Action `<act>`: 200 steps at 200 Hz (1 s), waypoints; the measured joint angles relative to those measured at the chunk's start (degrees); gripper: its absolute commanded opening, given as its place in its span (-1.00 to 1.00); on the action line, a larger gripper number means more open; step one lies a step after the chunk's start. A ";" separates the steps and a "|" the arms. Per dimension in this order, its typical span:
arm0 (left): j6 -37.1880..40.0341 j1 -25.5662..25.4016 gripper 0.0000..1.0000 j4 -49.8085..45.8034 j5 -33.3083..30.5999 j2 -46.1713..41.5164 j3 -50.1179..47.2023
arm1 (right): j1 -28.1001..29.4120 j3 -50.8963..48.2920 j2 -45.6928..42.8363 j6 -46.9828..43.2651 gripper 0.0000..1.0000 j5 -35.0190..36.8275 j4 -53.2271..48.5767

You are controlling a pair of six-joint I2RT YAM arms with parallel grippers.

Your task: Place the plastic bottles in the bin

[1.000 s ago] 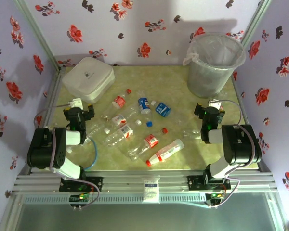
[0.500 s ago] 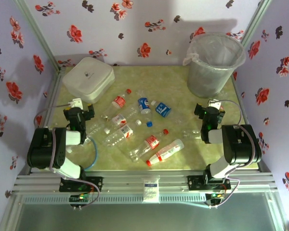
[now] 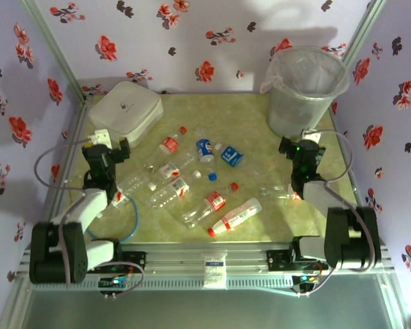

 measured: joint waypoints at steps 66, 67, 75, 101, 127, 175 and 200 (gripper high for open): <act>-2.05 -10.97 0.70 -43.71 8.70 3.65 29.05 | 4.87 13.16 -6.12 6.36 0.99 -9.11 -36.61; -1.97 -11.15 0.70 -44.15 8.83 3.82 29.16 | 4.90 13.20 -6.08 6.36 0.99 -9.35 -36.96; -1.22 -12.94 0.66 -48.24 9.70 6.25 30.10 | 5.11 13.79 -5.64 6.36 0.99 -12.72 -40.63; 0.59 -16.15 0.54 -57.77 12.74 13.68 30.93 | 7.45 16.31 -4.81 6.34 0.99 -20.39 -49.09; 1.62 -16.37 0.33 -61.86 15.28 18.16 31.12 | 8.72 19.17 -4.76 6.32 0.99 -24.11 -53.70; 3.98 -15.78 0.41 -62.58 16.74 26.32 35.41 | 8.72 21.70 -5.42 6.36 0.99 -29.24 -56.50; 4.76 -15.17 0.45 -62.60 17.18 29.81 37.90 | 8.74 23.02 -5.44 6.34 0.99 -30.51 -57.46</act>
